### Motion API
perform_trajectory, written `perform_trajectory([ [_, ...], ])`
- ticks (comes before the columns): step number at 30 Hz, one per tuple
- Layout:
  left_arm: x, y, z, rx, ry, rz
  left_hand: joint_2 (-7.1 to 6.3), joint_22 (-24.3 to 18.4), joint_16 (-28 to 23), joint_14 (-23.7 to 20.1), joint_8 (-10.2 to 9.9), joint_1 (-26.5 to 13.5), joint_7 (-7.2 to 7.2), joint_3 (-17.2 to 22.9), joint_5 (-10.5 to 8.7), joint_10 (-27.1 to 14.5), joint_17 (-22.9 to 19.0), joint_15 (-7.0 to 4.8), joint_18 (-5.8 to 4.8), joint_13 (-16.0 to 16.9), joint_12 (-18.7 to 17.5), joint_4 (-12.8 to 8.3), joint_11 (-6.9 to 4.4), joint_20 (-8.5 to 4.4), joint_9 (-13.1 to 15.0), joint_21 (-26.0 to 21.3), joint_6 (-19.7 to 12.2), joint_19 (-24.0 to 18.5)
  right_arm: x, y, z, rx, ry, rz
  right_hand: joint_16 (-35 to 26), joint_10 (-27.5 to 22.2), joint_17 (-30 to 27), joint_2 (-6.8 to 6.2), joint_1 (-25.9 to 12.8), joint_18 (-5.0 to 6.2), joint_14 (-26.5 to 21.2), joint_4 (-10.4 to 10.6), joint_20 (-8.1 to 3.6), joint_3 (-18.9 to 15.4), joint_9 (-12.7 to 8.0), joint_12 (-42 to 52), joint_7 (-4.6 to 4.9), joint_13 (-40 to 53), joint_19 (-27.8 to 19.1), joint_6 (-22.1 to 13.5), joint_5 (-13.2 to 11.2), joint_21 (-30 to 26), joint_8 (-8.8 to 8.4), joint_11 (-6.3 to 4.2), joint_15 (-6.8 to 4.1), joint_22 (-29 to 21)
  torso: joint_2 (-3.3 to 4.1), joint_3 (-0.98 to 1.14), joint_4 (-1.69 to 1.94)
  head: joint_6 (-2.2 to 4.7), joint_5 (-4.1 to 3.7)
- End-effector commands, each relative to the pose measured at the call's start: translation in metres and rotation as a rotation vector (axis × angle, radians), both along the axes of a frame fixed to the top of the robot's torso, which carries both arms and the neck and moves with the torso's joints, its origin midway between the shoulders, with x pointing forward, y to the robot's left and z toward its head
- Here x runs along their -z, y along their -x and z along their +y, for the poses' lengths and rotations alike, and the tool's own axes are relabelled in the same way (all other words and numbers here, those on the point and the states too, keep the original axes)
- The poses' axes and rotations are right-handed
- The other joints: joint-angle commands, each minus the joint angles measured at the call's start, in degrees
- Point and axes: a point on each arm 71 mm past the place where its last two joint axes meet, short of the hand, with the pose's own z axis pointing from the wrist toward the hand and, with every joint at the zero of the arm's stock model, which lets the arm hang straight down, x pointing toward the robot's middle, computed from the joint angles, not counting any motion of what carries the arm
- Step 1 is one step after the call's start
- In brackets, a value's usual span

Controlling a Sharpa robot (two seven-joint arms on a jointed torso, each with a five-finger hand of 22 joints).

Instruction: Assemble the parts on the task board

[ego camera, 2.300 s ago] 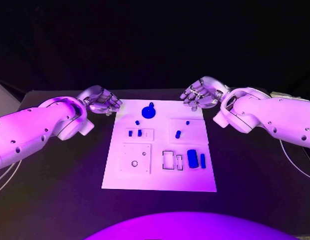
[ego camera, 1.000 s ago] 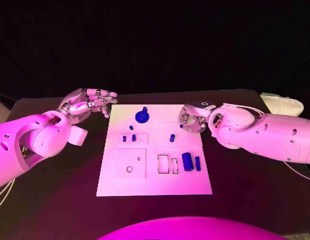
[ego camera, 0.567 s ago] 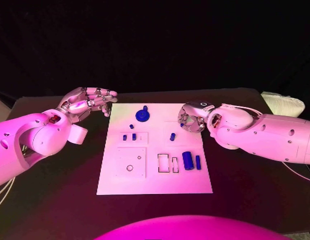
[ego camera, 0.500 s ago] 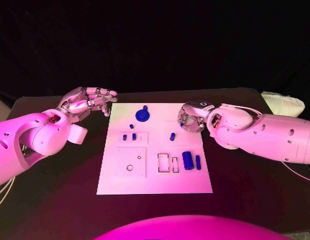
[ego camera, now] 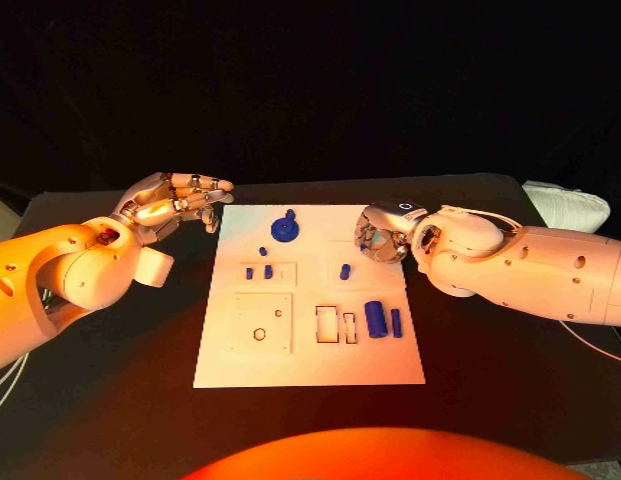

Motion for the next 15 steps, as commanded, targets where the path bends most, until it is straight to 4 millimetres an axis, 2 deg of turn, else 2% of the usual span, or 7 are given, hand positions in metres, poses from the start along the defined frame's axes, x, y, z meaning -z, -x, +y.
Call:
perform_trajectory([
  [1,-0.0002,0.0005,-0.0013,0.011,0.006,0.004,0.13,0.2,0.2,-0.1,0.0,0.5,-0.04,-0.3,-0.08,-0.4,0.1,0.31,0.55,0.1,0.3,0.1,0.18,-0.04,0.0,0.2,-0.3,0.3,0.0064,0.0043,0.0058,-0.015,0.011,0.028,0.4,0.6,0.1,1.04,0.4,-0.82,1.6,-0.5,-0.46,0.5,0.4,0.3,-0.05,0.1,1.7,0.4,-0.2,0.3,0.45,-0.07,-0.5,2.9,0.0,-0.01,0.02,-0.09,-0.08],
  [5,0.0,0.0005,-0.0011,0.011,0.003,0.005,0.13,0.2,0.2,-0.1,0.0,0.5,-0.04,-0.3,-0.08,-0.4,0.1,0.31,0.55,0.1,0.3,0.1,0.18,-0.04,0.0,0.2,-0.3,0.3,0.0056,0.0039,0.0055,-0.001,0.01,0.011,0.5,0.9,0.2,1.86,0.7,-0.86,1.6,-1.2,-0.54,1.2,0.9,0.2,0.0,0.1,1.7,0.4,-0.5,0.5,0.76,-0.08,-0.55,3.2,-0.01,-0.04,0.01,-0.12,-0.1],
  [7,0.0002,0.0005,-0.001,0.012,0.001,0.006,0.17,1.8,0.6,0.3,0.0,0.7,0.0,-0.4,-0.09,-0.5,0.3,0.3,0.21,0.1,0.5,0.2,0.2,-0.05,0.0,1.6,-0.3,1.9,0.0045,0.0036,0.0048,0.01,0.004,-0.005,0.5,0.9,0.0,2.04,0.8,-0.83,1.6,-1.3,-0.54,1.4,1.0,0.1,0.05,0.1,1.6,0.3,-0.6,0.4,0.78,-0.08,-0.54,3.1,-0.03,-0.04,0.0,-0.13,-0.06],
  [15,0.0009,-0.0004,0.0,0.01,-0.003,0.007,0.17,2.2,0.8,0.5,0.0,0.8,0.05,-0.5,-0.08,-0.5,0.4,0.3,0.13,0.2,0.6,0.2,0.21,-0.05,-0.1,2.0,-0.4,2.4,0.0011,0.0045,0.003,0.028,-0.011,-0.043,0.5,0.7,-0.2,2.32,0.5,-0.76,1.5,-1.4,-0.5,1.7,1.3,-0.1,0.24,0.0,1.5,-0.1,-0.8,0.2,0.81,0.1,-0.43,2.8,-0.08,-0.02,0.08,-0.14,-0.02],
])
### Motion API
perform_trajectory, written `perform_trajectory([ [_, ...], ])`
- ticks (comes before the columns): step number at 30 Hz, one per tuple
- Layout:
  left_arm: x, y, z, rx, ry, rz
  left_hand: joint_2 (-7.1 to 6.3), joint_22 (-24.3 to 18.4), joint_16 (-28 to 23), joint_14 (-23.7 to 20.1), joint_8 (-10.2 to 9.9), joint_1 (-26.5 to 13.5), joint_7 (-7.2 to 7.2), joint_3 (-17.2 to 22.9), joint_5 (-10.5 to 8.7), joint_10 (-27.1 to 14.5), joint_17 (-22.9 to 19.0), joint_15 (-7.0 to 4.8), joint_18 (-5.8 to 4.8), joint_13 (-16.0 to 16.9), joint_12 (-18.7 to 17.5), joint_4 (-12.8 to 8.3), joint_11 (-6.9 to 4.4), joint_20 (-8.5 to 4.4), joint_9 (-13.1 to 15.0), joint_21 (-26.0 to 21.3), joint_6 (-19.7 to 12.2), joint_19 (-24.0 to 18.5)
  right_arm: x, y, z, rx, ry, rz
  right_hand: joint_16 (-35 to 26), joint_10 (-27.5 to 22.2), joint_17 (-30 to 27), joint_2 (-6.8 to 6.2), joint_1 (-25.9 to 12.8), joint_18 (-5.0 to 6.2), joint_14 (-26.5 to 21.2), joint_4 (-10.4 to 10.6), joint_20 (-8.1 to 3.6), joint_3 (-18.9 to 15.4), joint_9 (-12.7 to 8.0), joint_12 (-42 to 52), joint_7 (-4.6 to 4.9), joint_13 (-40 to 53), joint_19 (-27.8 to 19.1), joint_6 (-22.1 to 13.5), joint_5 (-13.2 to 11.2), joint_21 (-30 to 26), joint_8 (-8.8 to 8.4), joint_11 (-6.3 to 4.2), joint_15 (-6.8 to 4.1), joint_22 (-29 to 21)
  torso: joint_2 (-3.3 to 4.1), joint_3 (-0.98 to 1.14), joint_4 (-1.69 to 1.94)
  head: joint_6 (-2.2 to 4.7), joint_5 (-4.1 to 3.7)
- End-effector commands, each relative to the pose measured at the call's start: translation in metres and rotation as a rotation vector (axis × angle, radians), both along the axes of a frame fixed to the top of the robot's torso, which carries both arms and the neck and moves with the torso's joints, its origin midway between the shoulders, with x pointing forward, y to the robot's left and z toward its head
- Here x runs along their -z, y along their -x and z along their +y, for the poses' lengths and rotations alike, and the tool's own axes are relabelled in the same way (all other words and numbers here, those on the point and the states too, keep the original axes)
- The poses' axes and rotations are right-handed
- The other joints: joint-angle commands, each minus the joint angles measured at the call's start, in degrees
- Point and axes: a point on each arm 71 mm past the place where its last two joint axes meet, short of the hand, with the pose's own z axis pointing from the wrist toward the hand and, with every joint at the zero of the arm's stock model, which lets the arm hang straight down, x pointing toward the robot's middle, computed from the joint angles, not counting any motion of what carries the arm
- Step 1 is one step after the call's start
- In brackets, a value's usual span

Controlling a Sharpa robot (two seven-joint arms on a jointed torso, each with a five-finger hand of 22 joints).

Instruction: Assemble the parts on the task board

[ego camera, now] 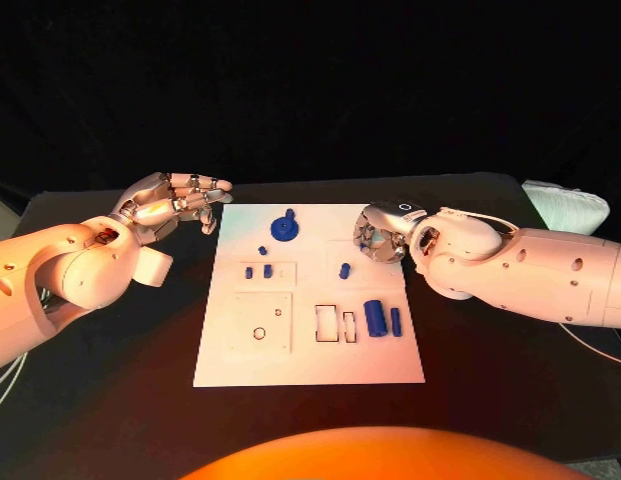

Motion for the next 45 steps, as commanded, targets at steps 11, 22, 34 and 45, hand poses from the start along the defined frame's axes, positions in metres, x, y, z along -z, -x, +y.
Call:
perform_trajectory([
  [11,0.001,-0.001,0.001,0.005,-0.002,0.003,-0.02,0.1,0.4,0.3,0.0,0.6,0.04,-0.2,-0.07,-0.3,0.1,0.09,0.11,0.1,0.4,0.0,-0.01,-0.04,0.0,0.4,-0.4,0.5,-0.011,0.007,0.001,0.002,-0.06,-0.081,0.3,0.3,0.0,0.69,-0.5,-0.79,1.7,0.1,-0.23,0.3,0.3,0.3,0.22,0.0,1.3,-0.1,-0.6,-0.1,0.39,0.13,-0.17,3.0,-0.05,-0.02,-0.09,0.29,0.21],
  [22,0.002,-0.001,0.0,0.003,-0.003,0.004,-0.02,0.1,0.4,0.3,0.0,0.7,0.04,-0.2,-0.06,-0.3,0.2,0.09,0.13,0.1,0.4,0.0,-0.01,-0.04,0.0,0.4,-0.4,0.4,-0.027,0.015,0.0,-0.007,-0.127,-0.14,0.4,0.3,0.1,0.65,-0.6,-0.82,1.7,0.0,-0.22,0.3,0.4,0.3,0.2,0.0,1.3,-0.1,-0.7,0.0,0.43,0.11,-0.17,3.1,-0.07,-0.06,0.0,0.57,0.16],
  [34,0.002,0.0,-0.002,0.003,0.001,0.001,0.0,0.1,0.4,0.3,0.1,0.8,0.04,-0.2,-0.03,-0.4,0.2,0.09,0.13,0.1,0.4,0.0,-0.01,-0.04,-0.1,0.4,-0.4,0.4,-0.037,0.04,0.037,-0.122,-0.213,-0.13,0.5,0.3,0.2,0.63,-0.5,-0.8,1.8,-0.2,-0.22,0.4,0.5,0.3,0.18,0.0,1.3,-0.2,-0.7,0.0,0.48,0.06,-0.2,3.1,0.02,-0.09,-0.04,0.61,1.43],
  [45,0.001,0.004,-0.008,0.014,0.006,0.0,0.02,0.0,0.5,0.3,0.1,0.8,0.04,-0.2,0.0,-0.4,0.2,0.09,0.16,0.1,0.4,0.0,0.0,-0.04,-0.1,0.3,-0.4,0.4,-0.036,0.062,0.091,-0.273,-0.22,-0.11,0.5,0.4,0.2,0.61,-0.4,-0.79,1.8,-0.4,-0.22,0.6,0.6,0.3,0.19,0.0,1.3,-0.3,-0.5,0.0,0.52,0.05,-0.21,3.1,0.04,-0.17,0.02,0.34,2.77],
])
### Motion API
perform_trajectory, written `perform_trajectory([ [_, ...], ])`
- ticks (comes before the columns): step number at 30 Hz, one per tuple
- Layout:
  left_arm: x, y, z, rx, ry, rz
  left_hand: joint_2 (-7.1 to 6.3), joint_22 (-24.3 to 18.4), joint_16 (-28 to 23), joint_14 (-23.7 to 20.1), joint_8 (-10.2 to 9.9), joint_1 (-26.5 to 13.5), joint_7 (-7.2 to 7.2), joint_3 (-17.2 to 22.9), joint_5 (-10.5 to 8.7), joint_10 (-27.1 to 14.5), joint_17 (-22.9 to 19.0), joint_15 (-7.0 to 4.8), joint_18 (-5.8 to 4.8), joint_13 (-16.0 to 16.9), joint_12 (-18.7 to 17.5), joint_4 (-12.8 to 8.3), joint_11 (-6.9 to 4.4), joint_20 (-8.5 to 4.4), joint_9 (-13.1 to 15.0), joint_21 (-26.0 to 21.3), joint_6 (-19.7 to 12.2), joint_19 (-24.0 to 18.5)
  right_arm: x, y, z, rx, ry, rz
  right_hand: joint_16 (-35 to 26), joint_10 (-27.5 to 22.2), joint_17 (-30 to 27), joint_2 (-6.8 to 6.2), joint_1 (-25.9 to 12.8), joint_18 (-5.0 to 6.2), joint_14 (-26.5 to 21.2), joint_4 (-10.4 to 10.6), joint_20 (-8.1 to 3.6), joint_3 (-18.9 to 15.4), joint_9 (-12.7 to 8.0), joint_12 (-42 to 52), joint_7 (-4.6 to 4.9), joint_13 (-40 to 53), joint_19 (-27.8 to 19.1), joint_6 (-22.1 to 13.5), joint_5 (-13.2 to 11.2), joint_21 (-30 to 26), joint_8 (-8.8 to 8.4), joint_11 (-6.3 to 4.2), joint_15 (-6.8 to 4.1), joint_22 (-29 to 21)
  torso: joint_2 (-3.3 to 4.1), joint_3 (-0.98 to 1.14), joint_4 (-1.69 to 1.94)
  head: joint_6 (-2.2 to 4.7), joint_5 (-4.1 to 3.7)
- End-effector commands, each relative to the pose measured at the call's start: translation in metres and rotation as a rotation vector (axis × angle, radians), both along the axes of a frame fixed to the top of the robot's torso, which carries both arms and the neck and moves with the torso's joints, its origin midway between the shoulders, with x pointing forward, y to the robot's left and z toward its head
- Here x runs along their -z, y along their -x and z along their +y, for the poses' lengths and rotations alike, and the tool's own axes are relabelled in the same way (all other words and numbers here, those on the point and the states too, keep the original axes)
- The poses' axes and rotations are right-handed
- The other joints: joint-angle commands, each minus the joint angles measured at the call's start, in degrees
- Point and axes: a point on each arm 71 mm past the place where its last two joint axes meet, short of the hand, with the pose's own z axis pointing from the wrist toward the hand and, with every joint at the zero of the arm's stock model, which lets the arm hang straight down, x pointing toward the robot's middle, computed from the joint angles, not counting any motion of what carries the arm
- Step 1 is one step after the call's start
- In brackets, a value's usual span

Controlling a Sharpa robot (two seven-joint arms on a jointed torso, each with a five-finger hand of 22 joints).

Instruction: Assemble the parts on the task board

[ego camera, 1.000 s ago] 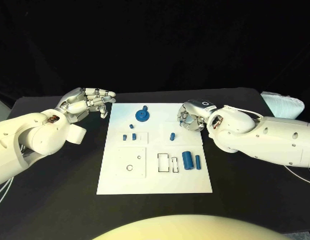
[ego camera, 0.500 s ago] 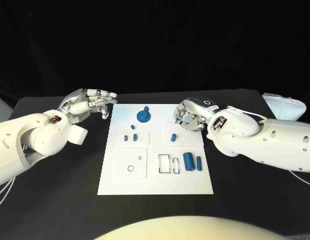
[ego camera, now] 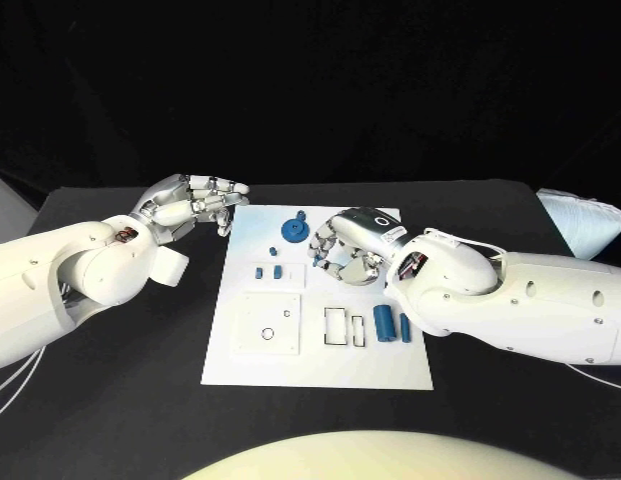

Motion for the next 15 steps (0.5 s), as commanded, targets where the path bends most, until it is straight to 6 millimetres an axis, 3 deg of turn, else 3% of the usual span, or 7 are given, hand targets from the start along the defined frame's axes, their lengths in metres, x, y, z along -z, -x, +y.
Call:
perform_trajectory([
  [1,-0.001,0.002,-0.004,0.006,0.007,-0.008,0.02,0.0,0.3,0.4,0.1,0.4,0.04,-0.2,0.0,-0.4,0.0,0.1,0.15,0.1,0.2,0.0,0.0,-0.05,0.0,0.1,-0.4,0.4,0.003,0.008,0.014,-0.066,0.032,-0.02,0.3,0.5,0.0,0.28,-0.2,-0.79,1.8,-0.2,-0.22,0.3,0.2,0.2,0.25,0.1,1.3,0.1,0.4,0.0,0.31,-0.06,-0.22,3.0,0.01,-0.06,0.16,-0.28,0.68],
  [4,-0.002,0.003,-0.005,0.009,0.01,-0.007,0.0,-0.1,0.3,0.3,0.1,0.4,0.05,-0.2,0.01,-0.4,0.1,0.1,0.18,0.1,0.2,0.0,0.01,-0.05,-0.1,0.0,-0.4,0.3,0.008,0.012,0.026,-0.092,0.045,-0.019,0.3,0.5,0.0,0.29,-0.2,-0.79,1.8,-0.2,-0.22,0.4,0.2,0.2,0.26,0.1,1.3,0.1,0.4,0.0,0.33,-0.05,-0.23,3.0,0.04,-0.06,0.1,-0.34,0.87],
  [9,-0.002,0.004,-0.005,0.007,0.011,-0.005,-0.04,-0.1,0.3,0.3,0.1,0.5,0.05,-0.2,0.02,-0.4,0.1,0.1,0.18,0.1,0.2,-0.1,0.01,-0.05,-0.1,0.0,-0.4,0.3,0.019,0.018,0.037,-0.115,0.07,-0.015,0.3,0.5,0.0,0.2,-0.4,-0.8,1.8,-0.2,-0.22,0.3,0.3,0.2,0.28,0.1,1.3,0.1,0.4,0.0,0.38,-0.01,-0.21,3.1,0.07,0.01,0.05,-0.53,2.24],
  [15,-0.002,0.005,-0.006,0.008,0.012,-0.004,-0.04,-0.1,0.3,0.3,0.1,0.5,0.05,-0.2,0.02,-0.4,0.1,0.1,0.18,0.1,0.2,-0.1,0.01,-0.05,-0.1,0.0,-0.4,0.3,0.027,0.022,0.045,-0.133,0.086,-0.009,0.3,0.5,-0.1,0.12,-0.5,-0.79,1.8,-0.2,-0.21,0.2,0.3,0.2,0.29,0.1,1.3,0.1,0.4,0.0,0.41,0.0,-0.2,3.1,0.07,0.06,0.07,-0.76,3.17],
])
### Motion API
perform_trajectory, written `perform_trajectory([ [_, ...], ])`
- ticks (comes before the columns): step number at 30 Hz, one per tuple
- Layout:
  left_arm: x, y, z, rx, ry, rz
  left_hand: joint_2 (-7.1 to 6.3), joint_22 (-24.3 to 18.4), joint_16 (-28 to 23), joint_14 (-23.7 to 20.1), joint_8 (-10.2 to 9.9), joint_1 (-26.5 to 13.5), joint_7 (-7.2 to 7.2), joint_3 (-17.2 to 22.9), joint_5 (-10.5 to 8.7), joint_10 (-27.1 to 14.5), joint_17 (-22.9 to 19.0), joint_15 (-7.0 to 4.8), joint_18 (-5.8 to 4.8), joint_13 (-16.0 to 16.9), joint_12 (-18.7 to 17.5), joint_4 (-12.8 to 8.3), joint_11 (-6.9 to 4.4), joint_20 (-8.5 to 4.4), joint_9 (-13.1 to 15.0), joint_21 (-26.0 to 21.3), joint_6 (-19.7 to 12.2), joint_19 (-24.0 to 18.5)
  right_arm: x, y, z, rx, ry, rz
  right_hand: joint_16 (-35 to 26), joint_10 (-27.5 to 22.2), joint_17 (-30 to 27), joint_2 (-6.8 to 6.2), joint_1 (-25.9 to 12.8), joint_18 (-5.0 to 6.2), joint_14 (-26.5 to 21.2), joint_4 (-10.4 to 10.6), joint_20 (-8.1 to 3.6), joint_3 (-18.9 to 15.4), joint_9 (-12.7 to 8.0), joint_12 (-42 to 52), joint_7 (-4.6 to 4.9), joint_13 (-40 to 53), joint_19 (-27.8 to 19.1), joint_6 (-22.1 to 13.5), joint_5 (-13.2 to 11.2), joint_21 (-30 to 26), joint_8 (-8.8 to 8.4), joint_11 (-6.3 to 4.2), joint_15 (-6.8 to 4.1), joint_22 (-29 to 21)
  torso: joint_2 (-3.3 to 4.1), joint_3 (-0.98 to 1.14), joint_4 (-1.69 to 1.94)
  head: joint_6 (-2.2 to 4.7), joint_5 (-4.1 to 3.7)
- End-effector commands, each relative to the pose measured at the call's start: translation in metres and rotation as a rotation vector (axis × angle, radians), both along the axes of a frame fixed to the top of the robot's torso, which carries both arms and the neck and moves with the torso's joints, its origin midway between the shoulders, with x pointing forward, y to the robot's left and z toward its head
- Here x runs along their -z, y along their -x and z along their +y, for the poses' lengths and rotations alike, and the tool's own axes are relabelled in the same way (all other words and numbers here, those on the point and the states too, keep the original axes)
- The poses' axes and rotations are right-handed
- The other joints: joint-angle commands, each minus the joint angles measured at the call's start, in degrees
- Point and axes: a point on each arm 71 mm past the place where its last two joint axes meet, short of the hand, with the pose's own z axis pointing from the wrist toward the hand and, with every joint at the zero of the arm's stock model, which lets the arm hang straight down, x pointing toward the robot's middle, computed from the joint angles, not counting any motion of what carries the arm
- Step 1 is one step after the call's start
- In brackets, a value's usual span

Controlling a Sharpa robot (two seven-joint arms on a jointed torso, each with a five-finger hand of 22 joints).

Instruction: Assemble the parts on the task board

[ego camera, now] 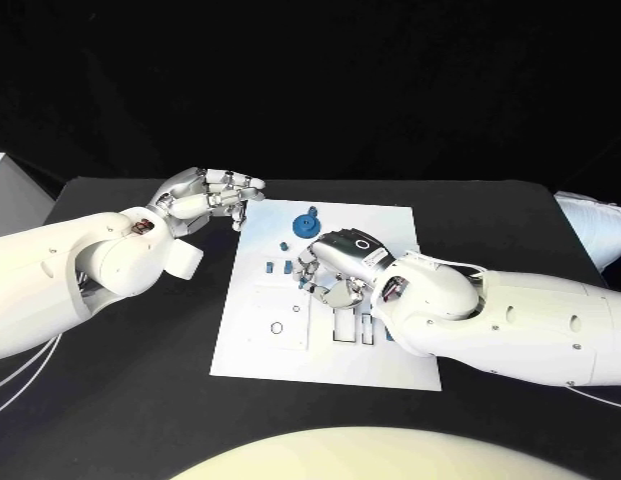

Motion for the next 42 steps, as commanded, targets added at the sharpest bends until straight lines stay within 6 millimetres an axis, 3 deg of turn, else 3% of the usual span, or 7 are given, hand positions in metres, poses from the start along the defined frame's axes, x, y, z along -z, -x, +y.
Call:
perform_trajectory([
  [1,-0.001,0.001,-0.002,0.0,0.008,-0.004,-0.04,-0.1,0.3,0.3,0.1,0.5,0.05,-0.2,0.02,-0.4,0.1,0.1,0.18,0.1,0.2,-0.1,0.0,-0.05,-0.1,0.0,-0.4,0.3,0.004,0.002,0.004,-0.026,0.047,-0.023,0.4,0.5,0.0,0.11,-0.5,-0.79,1.8,0.0,-0.21,0.1,0.0,0.2,0.33,0.0,1.3,0.2,0.2,0.0,0.11,0.04,-0.19,3.1,0.01,0.05,0.0,-0.15,0.67],
  [8,-0.001,0.001,-0.003,0.002,0.01,-0.002,-0.07,0.0,0.3,0.3,0.1,0.6,0.06,-0.2,0.02,-0.4,0.1,0.1,0.16,0.1,0.3,-0.1,0.01,-0.05,-0.1,0.1,-0.4,0.4,0.009,0.004,0.008,-0.031,0.056,-0.018,0.3,0.5,0.0,0.08,-0.6,-0.8,1.8,0.0,-0.21,0.1,0.0,0.1,0.33,0.0,1.3,0.2,0.2,0.1,0.13,0.04,-0.19,3.1,0.06,0.09,0.0,-0.67,1.31],
  [9,-0.001,0.001,-0.003,0.002,0.01,-0.002,-0.07,0.0,0.3,0.3,0.1,0.6,0.06,-0.2,0.02,-0.4,0.1,0.1,0.16,0.1,0.3,-0.1,0.01,-0.05,-0.1,0.1,-0.4,0.4,0.01,0.005,0.009,-0.032,0.057,-0.017,0.3,0.5,0.0,0.08,-0.6,-0.8,1.8,0.0,-0.21,0.1,0.0,0.1,0.33,0.0,1.3,0.2,0.2,0.1,0.13,0.04,-0.19,3.1,0.07,0.11,0.0,-1.01,1.4],
  [17,-0.001,0.001,-0.003,0.001,0.012,0.0,-0.08,-0.2,0.3,0.3,0.1,0.5,0.08,-0.3,0.02,-0.4,0.1,0.11,0.21,0.1,0.3,0.0,0.02,-0.04,-0.1,0.0,-0.4,0.2,0.016,0.007,0.01,-0.035,0.068,-0.008,0.4,0.5,0.0,0.09,-0.7,-0.8,1.8,0.0,-0.2,0.1,0.1,0.2,0.32,0.0,1.3,0.2,0.2,0.0,0.16,0.04,-0.18,3.1,0.01,0.1,-0.07,-1.4,2.1],
  [42,-0.001,0.002,-0.003,0.005,0.011,0.006,-0.09,-0.3,0.3,0.3,0.1,0.5,0.08,-0.3,0.02,-0.4,0.1,0.11,0.23,0.1,0.3,0.0,0.03,-0.04,-0.1,-0.1,-0.4,0.2,0.03,0.012,0.014,-0.044,0.087,0.015,0.4,0.5,0.0,0.06,-0.8,-0.8,1.8,0.1,-0.19,0.1,0.1,0.2,0.31,0.0,1.3,0.2,0.2,0.0,0.19,0.04,-0.18,3.1,0.0,0.09,0.01,-2.07,2.44],
])
